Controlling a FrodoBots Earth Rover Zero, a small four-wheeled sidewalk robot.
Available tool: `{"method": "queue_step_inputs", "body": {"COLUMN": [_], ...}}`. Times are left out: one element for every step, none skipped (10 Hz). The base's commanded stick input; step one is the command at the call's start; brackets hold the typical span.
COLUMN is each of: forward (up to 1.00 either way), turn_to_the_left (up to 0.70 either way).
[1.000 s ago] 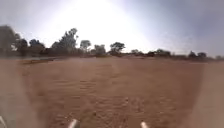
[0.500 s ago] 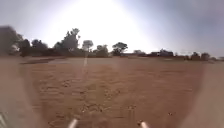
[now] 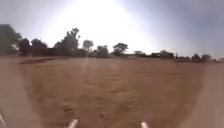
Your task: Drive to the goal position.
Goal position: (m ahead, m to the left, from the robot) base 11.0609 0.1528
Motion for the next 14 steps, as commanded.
{"method": "queue_step_inputs", "body": {"forward": [1.0,1.0,1.0,1.0,1.0,1.0,1.0,1.0,1.0,1.0,1.0,1.0,1.0,1.0], "turn_to_the_left": [0.0,0.0,0.0,0.0,0.0,0.0,0.0,0.0,0.0,0.0,0.0,0.0,-0.03,-0.21]}}
